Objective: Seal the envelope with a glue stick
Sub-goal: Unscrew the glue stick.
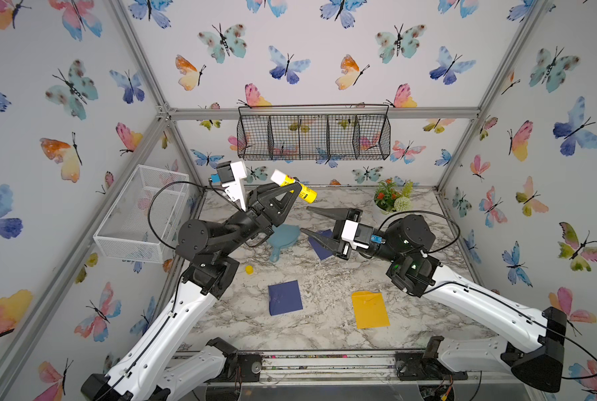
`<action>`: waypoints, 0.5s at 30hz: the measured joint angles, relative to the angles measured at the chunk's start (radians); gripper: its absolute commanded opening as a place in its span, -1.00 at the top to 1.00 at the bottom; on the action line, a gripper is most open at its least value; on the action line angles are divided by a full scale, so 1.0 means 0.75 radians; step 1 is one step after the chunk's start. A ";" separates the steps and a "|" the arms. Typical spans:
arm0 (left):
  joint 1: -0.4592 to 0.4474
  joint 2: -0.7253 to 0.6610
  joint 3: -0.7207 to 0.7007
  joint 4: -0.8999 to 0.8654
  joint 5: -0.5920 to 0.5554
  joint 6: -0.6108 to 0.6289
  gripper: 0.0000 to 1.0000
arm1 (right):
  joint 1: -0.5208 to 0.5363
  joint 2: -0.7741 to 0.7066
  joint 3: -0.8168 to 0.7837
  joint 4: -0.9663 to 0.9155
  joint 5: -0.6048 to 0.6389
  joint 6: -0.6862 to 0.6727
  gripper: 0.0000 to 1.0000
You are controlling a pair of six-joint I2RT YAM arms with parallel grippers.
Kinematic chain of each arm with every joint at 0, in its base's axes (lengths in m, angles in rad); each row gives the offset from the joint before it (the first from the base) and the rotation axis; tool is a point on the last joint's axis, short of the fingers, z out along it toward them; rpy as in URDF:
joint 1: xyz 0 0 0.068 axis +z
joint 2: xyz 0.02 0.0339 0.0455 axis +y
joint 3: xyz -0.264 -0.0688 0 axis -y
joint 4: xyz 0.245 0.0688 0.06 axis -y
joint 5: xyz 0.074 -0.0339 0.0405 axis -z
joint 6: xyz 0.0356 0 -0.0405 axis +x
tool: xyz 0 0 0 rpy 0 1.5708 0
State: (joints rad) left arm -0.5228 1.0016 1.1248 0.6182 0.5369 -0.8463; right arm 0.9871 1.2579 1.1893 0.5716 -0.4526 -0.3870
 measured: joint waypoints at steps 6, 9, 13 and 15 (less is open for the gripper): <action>0.000 -0.034 0.020 -0.037 -0.001 0.005 1.00 | 0.000 -0.008 -0.010 0.133 -0.004 -0.006 0.07; 0.000 -0.044 0.037 -0.063 -0.001 0.015 1.00 | 0.000 -0.007 -0.004 0.175 -0.005 -0.022 0.08; 0.000 -0.050 0.052 -0.073 -0.001 0.022 1.00 | 0.000 0.014 0.044 0.197 0.002 -0.052 0.07; 0.000 -0.050 0.056 -0.075 0.001 0.021 1.00 | 0.000 0.035 0.079 0.198 0.015 -0.067 0.06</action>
State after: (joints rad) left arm -0.5228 0.9642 1.1667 0.5621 0.5377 -0.8303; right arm 0.9871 1.2839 1.2488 0.7200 -0.4412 -0.4374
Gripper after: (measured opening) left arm 0.281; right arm 0.466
